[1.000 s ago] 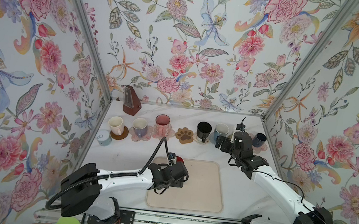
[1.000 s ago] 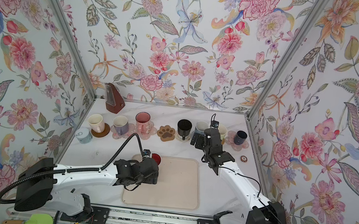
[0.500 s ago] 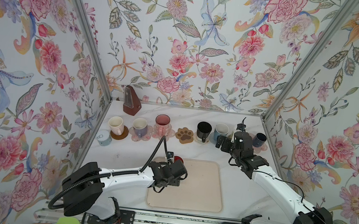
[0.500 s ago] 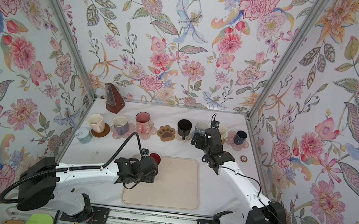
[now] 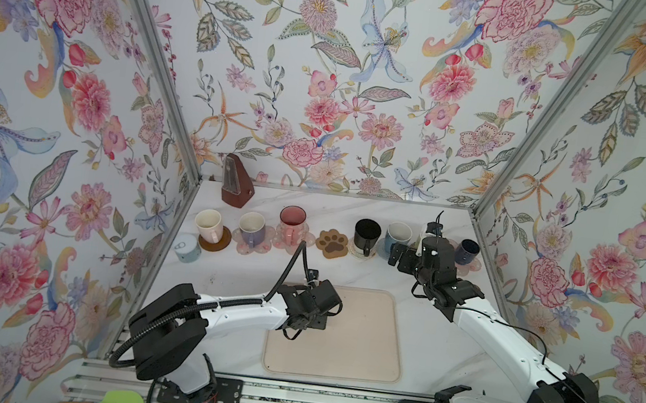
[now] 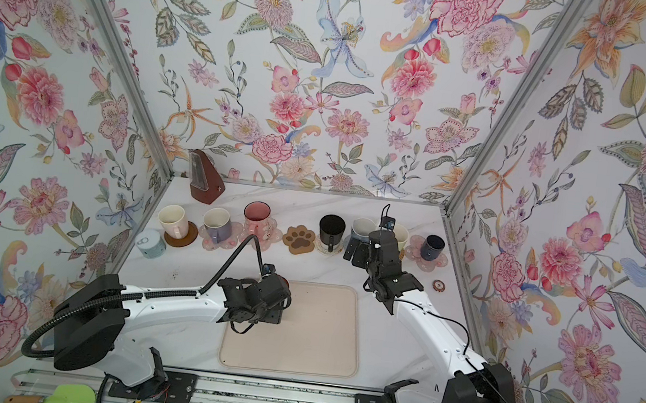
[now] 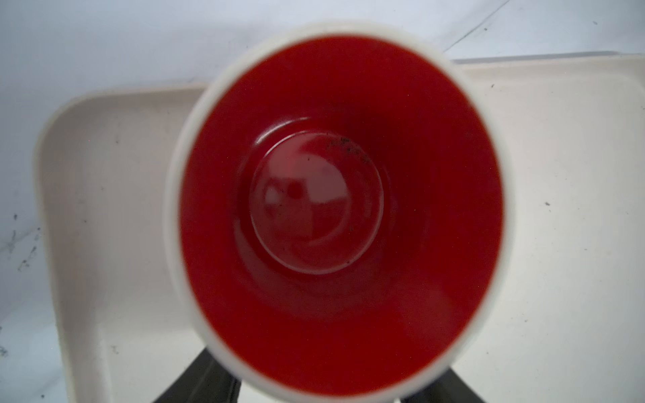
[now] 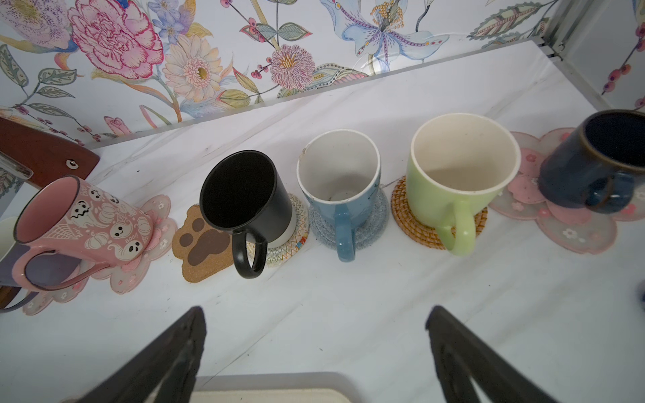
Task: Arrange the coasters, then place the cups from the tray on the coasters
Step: 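Lower the left gripper and grasp the red-lined white mug by its rim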
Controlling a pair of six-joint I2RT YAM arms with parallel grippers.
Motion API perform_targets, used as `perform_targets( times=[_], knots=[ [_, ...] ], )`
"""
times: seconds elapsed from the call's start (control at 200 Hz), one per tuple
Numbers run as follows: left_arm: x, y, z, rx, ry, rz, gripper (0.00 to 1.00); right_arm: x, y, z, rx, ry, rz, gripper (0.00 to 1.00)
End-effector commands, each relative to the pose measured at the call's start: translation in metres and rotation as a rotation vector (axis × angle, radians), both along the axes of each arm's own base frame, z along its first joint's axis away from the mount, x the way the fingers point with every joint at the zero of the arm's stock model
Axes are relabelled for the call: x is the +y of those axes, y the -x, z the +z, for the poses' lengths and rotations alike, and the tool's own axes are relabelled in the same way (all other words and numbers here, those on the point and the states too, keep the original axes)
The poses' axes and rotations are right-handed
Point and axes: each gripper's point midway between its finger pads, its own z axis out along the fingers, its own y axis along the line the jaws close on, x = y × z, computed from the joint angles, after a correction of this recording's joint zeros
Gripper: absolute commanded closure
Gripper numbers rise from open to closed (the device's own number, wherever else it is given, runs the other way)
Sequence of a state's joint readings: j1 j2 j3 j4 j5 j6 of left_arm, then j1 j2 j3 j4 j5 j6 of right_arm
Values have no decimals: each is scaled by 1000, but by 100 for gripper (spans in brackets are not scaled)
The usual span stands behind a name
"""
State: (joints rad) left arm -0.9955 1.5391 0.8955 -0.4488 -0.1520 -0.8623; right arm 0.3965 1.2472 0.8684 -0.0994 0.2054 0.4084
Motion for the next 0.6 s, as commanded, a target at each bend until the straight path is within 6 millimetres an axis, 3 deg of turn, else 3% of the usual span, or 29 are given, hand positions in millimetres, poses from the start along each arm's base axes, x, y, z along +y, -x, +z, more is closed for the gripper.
perform_targets(
  times=[0.0, 0.345, 0.485, 0.59],
  knots=[
    [-1, -6, -1, 10, 8, -4, 40, 0, -2, 0, -4, -15, 0, 1],
    [1, -8, -16, 46, -13, -4, 57, 1, -4, -2, 0, -18, 4, 1],
    [2, -10, -20, 61, -17, 3, 73, -1, -3, -5, 4, -14, -1, 1],
    [2, -11, -19, 58, -17, 1, 78, -2, -2, -5, 4, -17, -3, 1]
  ],
)
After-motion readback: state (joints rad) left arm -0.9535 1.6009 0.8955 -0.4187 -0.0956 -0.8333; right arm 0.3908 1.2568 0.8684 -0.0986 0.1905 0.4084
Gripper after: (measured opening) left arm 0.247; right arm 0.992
